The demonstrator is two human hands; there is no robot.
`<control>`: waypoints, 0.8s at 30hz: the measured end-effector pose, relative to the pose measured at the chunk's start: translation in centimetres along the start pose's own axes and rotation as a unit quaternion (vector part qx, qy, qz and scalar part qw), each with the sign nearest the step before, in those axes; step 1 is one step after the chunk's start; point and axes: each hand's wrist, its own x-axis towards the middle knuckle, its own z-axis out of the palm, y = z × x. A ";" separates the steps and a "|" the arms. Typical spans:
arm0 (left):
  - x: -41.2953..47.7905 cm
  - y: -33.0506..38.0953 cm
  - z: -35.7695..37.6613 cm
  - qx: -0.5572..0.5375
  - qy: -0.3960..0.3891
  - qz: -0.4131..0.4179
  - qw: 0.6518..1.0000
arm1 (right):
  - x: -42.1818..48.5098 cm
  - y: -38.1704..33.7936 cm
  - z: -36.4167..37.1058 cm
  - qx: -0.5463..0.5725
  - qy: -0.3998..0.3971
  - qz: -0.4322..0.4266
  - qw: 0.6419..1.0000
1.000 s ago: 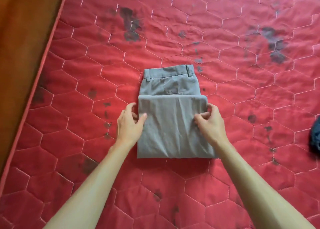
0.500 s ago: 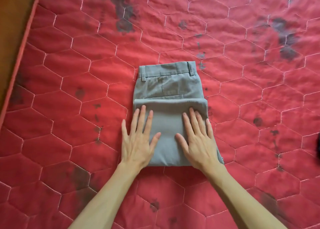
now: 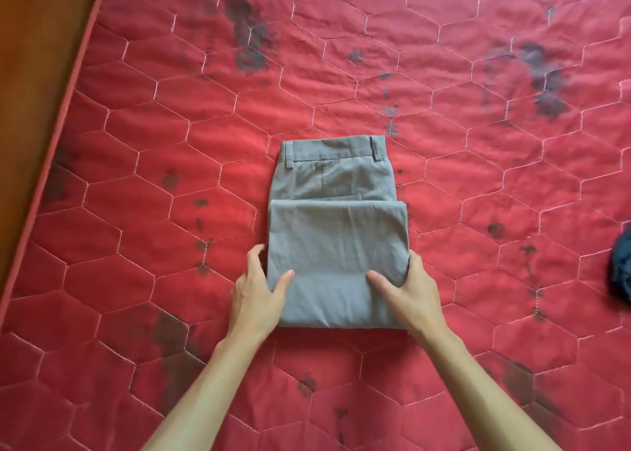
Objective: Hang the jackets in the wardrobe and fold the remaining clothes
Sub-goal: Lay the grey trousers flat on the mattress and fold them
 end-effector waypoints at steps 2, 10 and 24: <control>-1.5 -0.9 -0.2 0.048 -0.049 -0.039 0.997 | -1.5 1.0 -0.8 -0.029 -0.054 0.041 0.997; -8.1 -4.1 -1.7 -0.038 -0.174 -0.128 0.976 | -9.6 5.0 -3.9 0.003 -0.186 0.131 0.974; -6.2 -2.1 -9.4 -0.034 -0.247 0.127 0.960 | -5.3 -5.2 -13.3 0.099 -0.207 -0.014 0.973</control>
